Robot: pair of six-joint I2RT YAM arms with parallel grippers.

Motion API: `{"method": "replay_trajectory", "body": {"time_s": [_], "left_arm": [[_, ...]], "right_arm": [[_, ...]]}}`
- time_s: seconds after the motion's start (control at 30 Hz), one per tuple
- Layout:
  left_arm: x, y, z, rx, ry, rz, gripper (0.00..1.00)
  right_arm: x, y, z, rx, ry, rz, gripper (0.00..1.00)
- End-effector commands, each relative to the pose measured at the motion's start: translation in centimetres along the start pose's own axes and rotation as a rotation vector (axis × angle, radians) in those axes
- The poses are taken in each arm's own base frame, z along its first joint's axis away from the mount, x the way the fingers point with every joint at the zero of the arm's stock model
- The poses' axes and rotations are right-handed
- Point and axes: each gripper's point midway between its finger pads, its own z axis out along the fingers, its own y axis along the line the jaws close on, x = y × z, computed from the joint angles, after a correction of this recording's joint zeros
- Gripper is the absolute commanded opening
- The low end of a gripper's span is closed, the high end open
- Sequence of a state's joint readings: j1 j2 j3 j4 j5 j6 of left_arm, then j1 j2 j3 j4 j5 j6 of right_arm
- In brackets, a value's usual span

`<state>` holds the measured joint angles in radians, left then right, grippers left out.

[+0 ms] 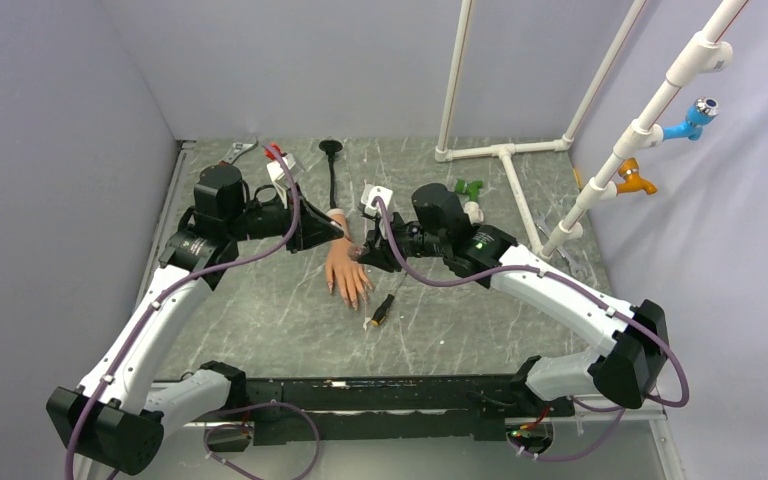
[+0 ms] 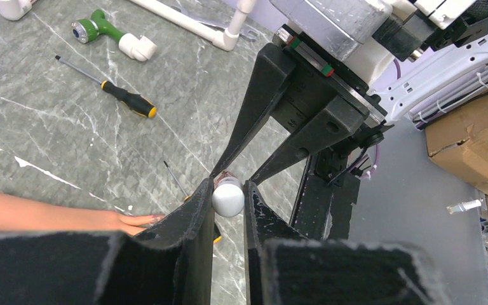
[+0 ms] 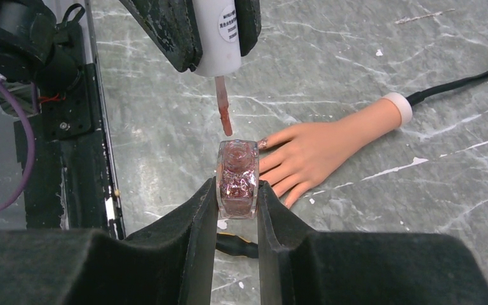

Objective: Paint the nails
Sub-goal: Close the nail polish bottle.

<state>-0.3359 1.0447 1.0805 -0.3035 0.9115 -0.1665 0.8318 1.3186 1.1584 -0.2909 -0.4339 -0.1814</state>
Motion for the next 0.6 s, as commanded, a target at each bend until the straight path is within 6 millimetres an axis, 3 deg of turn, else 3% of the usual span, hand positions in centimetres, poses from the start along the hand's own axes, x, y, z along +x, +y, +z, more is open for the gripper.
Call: {"method": "replay_trajectory", "body": {"time_s": [0.0, 0.57], "left_arm": [[-0.27, -0.17, 0.01, 0.021, -0.01, 0.025, 0.0], [0.58, 0.25, 0.56, 0.033, 0.011, -0.01, 0.0]], "right_arm": [[-3.08, -0.32, -0.66, 0.026, -0.075, -0.055, 0.0], [-3.49, -0.08, -0.87, 0.037, -0.076, -0.068, 0.0]]}}
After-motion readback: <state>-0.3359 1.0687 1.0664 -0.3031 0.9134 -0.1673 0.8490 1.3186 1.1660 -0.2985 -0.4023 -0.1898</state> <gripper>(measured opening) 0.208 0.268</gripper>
